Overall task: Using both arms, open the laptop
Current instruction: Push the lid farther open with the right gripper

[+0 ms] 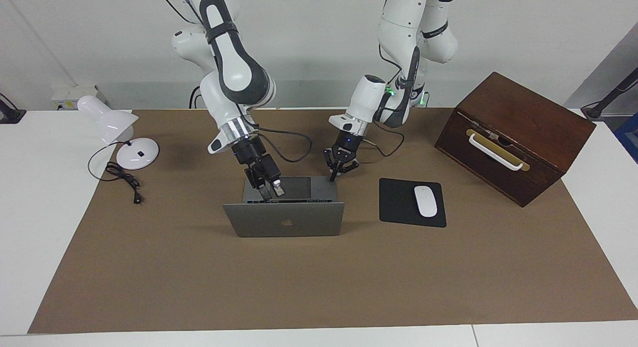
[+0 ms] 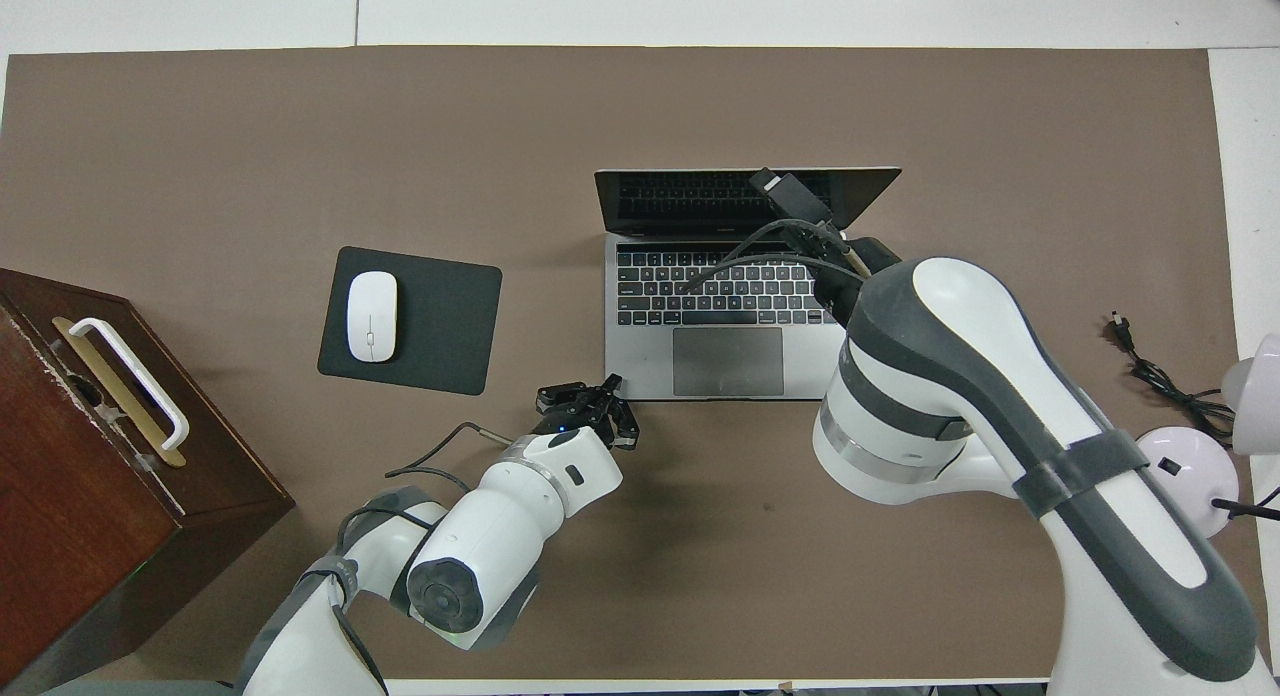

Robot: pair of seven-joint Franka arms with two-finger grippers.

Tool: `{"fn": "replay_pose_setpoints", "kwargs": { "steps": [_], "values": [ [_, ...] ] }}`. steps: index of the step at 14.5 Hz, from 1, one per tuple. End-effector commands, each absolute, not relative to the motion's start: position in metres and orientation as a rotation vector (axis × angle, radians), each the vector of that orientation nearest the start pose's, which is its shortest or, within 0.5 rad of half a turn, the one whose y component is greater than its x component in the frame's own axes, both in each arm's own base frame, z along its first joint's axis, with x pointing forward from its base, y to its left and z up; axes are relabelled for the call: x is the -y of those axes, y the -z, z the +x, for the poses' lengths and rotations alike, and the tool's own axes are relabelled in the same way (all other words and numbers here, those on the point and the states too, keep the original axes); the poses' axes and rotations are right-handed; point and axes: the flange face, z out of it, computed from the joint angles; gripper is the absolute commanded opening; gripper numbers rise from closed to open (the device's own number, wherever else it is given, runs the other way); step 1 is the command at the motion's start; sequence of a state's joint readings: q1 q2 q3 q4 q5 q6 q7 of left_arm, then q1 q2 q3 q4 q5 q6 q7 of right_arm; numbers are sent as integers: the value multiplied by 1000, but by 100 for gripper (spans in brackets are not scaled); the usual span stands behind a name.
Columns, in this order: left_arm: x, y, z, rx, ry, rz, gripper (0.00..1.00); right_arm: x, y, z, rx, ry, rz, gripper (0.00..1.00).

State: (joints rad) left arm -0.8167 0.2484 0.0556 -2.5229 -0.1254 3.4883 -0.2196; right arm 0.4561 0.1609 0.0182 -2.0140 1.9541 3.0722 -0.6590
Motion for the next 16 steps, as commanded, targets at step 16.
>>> {"fn": "replay_pose_setpoints", "kwargs": {
  "steps": [16],
  "values": [
    [344, -276, 389, -513, 1121, -3273, 0, -167, -499, 507, -650, 958, -2047, 100]
  ]
}}
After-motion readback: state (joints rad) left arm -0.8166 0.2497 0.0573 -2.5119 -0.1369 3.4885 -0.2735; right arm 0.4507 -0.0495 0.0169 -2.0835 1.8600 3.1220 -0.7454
